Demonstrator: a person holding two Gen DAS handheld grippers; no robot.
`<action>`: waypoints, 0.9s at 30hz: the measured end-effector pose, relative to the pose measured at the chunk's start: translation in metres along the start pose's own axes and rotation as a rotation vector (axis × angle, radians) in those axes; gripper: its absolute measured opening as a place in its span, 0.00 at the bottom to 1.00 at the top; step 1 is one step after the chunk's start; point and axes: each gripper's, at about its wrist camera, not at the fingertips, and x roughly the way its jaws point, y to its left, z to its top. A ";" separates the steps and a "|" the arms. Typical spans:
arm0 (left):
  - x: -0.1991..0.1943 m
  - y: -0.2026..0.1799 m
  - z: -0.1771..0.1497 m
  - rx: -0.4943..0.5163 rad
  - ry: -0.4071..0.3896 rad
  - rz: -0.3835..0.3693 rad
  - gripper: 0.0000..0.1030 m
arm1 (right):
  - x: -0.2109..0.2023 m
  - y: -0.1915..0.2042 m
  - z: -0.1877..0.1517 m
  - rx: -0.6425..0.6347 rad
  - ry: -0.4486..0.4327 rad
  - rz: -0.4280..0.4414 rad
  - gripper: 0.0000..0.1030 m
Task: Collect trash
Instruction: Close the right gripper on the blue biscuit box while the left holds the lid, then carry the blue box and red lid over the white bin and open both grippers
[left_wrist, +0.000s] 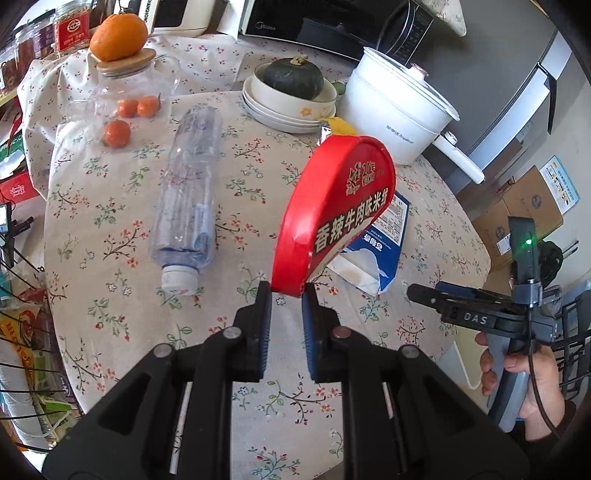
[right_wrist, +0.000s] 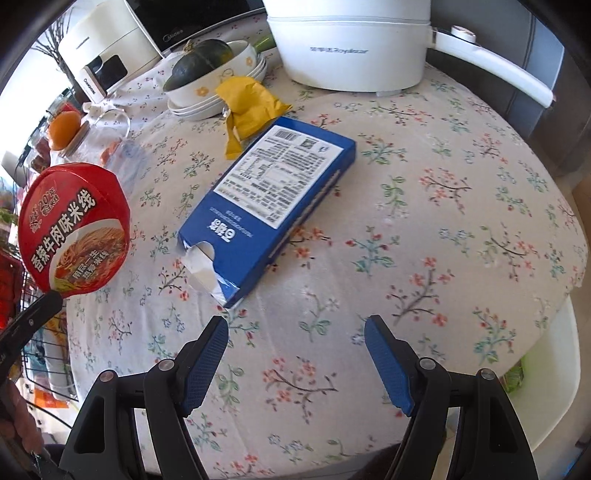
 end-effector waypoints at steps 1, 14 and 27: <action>-0.001 0.003 0.000 -0.004 -0.001 -0.002 0.17 | 0.006 0.005 0.001 0.004 0.002 0.002 0.75; -0.008 0.027 -0.006 -0.040 0.013 -0.020 0.17 | 0.054 0.045 0.019 0.091 -0.086 -0.054 0.75; -0.004 0.018 -0.009 -0.016 0.030 -0.031 0.17 | 0.033 0.032 0.011 0.012 -0.089 -0.087 0.34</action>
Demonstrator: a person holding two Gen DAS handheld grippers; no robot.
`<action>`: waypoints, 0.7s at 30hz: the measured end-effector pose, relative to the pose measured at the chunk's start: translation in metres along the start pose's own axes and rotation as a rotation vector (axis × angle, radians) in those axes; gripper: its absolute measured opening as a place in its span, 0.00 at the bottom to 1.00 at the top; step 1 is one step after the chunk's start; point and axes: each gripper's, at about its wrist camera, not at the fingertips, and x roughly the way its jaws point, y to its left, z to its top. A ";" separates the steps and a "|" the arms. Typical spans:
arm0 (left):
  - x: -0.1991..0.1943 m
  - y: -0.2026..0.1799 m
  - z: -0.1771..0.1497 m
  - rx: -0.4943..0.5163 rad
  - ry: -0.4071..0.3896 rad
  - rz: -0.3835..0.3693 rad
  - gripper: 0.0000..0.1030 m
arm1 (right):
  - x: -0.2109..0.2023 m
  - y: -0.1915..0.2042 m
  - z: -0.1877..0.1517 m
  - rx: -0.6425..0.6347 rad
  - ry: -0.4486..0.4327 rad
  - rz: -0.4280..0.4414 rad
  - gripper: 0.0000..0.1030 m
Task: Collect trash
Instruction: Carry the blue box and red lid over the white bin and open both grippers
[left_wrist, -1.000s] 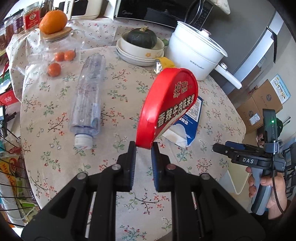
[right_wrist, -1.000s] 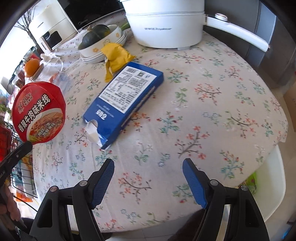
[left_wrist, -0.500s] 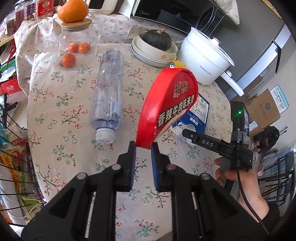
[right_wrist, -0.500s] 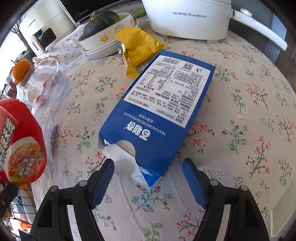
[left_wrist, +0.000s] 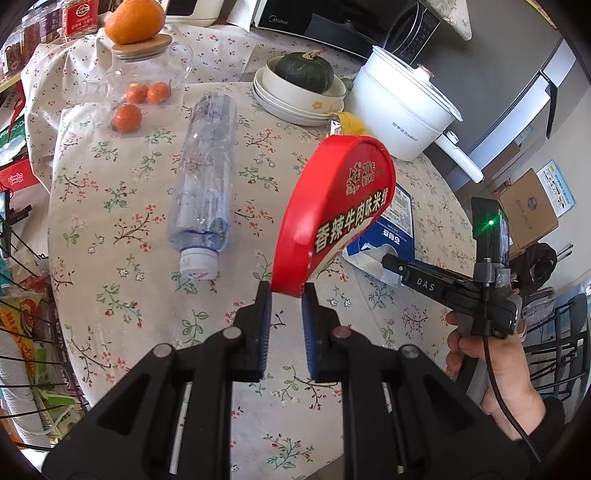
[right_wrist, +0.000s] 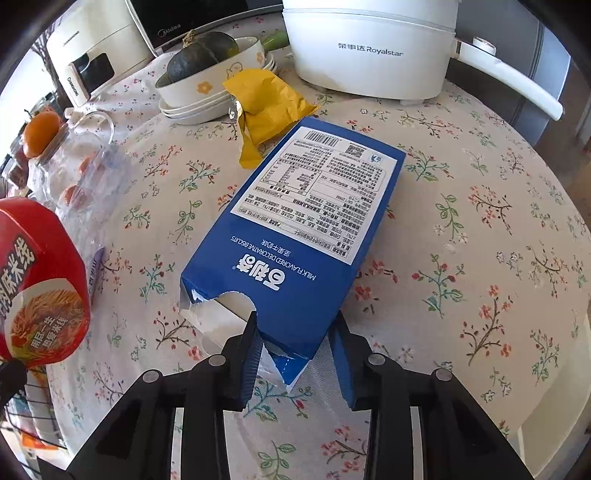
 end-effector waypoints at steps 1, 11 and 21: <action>0.001 -0.002 -0.001 0.003 0.002 -0.003 0.17 | -0.004 -0.002 -0.001 -0.011 -0.002 0.001 0.33; 0.012 -0.029 -0.008 0.047 0.034 -0.025 0.17 | -0.047 -0.037 -0.020 -0.065 -0.013 0.028 0.25; 0.029 -0.065 -0.015 0.106 0.075 -0.061 0.17 | -0.088 -0.098 -0.043 -0.016 -0.048 0.016 0.21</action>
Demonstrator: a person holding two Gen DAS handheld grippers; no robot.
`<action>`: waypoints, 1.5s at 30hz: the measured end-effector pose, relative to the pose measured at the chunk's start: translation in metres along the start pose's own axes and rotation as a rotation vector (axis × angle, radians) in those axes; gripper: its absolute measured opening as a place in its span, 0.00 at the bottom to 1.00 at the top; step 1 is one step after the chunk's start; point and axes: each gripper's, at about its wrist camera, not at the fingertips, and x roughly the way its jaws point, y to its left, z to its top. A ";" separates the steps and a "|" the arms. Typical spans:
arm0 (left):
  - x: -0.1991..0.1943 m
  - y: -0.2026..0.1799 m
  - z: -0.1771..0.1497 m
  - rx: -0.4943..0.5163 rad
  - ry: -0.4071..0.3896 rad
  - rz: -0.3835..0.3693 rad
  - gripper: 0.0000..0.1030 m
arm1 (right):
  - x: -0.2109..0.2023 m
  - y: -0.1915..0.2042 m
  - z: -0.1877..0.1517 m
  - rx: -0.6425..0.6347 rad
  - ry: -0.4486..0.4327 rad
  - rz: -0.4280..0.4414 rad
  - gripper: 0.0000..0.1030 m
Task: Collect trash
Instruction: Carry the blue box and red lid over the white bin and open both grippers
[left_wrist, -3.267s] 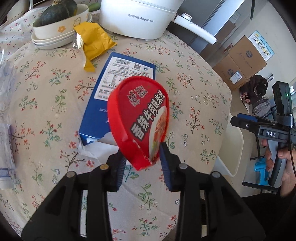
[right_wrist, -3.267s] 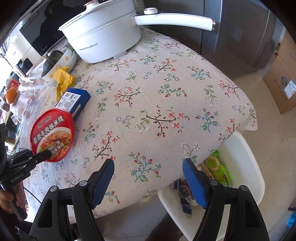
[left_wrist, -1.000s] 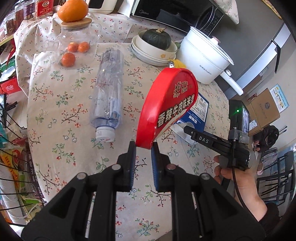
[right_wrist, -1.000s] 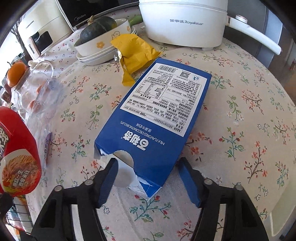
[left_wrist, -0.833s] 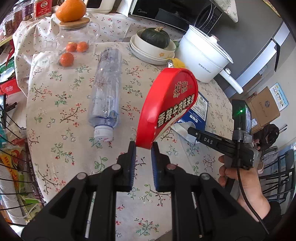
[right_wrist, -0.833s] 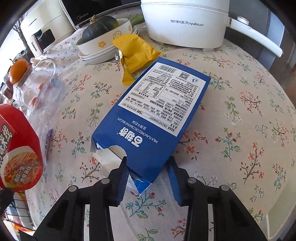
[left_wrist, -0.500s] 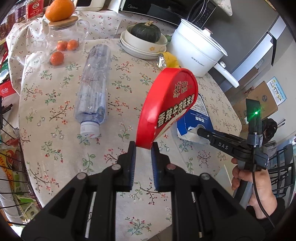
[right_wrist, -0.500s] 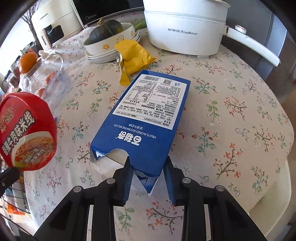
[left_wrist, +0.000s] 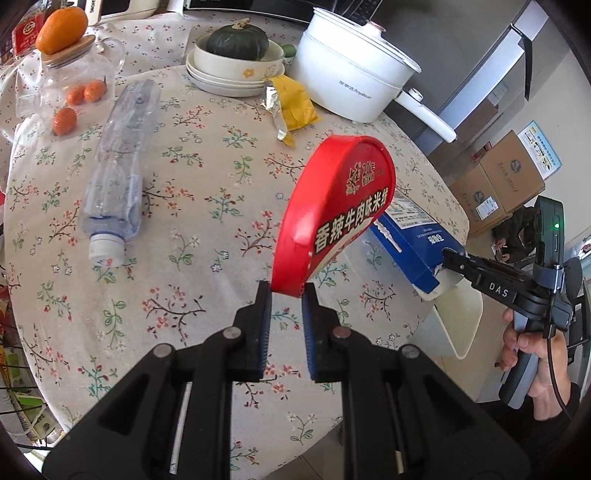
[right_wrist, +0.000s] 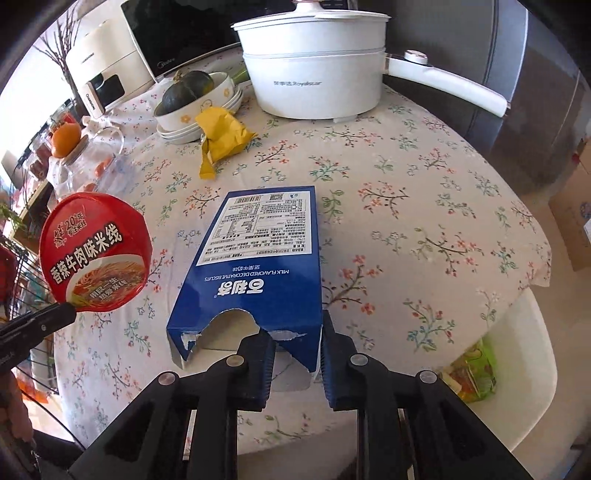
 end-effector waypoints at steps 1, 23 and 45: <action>0.002 -0.004 0.000 0.006 0.005 -0.007 0.17 | -0.005 -0.007 -0.002 0.007 -0.006 -0.003 0.21; 0.040 -0.103 -0.013 0.174 0.087 -0.108 0.17 | -0.109 -0.172 -0.069 0.194 -0.133 -0.183 0.16; 0.081 -0.182 -0.026 0.295 0.179 -0.144 0.17 | -0.068 -0.245 -0.115 0.307 0.078 -0.212 0.49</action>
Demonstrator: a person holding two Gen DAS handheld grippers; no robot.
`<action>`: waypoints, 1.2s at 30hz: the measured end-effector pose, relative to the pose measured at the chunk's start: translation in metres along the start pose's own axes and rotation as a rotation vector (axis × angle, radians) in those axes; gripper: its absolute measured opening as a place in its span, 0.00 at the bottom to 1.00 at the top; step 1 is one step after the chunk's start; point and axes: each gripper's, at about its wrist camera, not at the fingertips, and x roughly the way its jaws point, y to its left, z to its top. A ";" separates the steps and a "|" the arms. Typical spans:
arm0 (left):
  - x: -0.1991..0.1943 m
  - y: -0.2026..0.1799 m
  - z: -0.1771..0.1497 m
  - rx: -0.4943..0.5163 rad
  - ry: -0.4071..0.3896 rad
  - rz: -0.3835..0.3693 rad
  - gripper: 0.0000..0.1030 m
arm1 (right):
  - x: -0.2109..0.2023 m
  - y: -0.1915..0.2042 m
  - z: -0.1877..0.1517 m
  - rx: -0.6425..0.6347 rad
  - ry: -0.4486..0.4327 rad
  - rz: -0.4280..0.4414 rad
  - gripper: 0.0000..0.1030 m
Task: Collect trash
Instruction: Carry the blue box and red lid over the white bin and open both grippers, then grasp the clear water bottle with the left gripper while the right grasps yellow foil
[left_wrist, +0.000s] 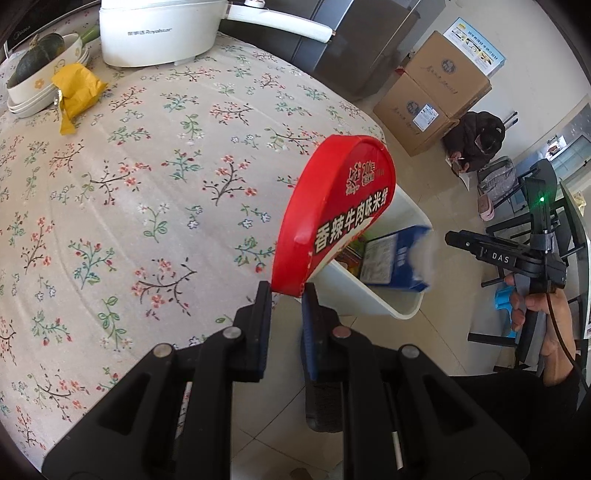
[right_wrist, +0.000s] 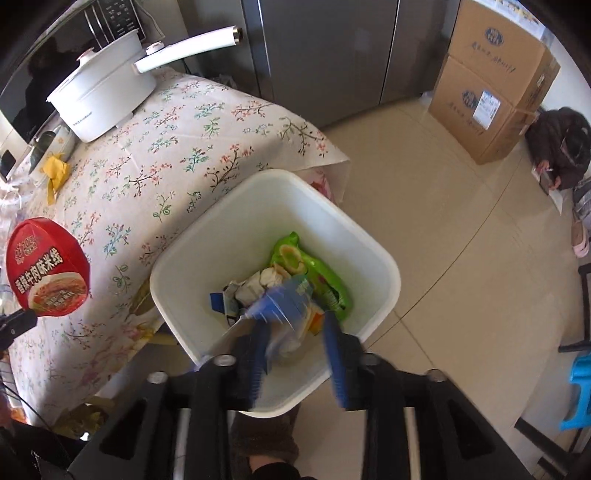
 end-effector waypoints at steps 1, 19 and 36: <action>0.003 -0.004 0.001 0.005 0.003 -0.001 0.17 | -0.001 -0.001 0.000 0.002 -0.006 0.000 0.50; 0.079 -0.075 0.026 0.094 0.079 -0.018 0.18 | -0.014 -0.005 0.004 0.021 -0.049 0.030 0.55; 0.009 -0.014 0.019 0.167 -0.088 0.164 0.77 | -0.023 0.033 0.021 -0.030 -0.090 0.068 0.64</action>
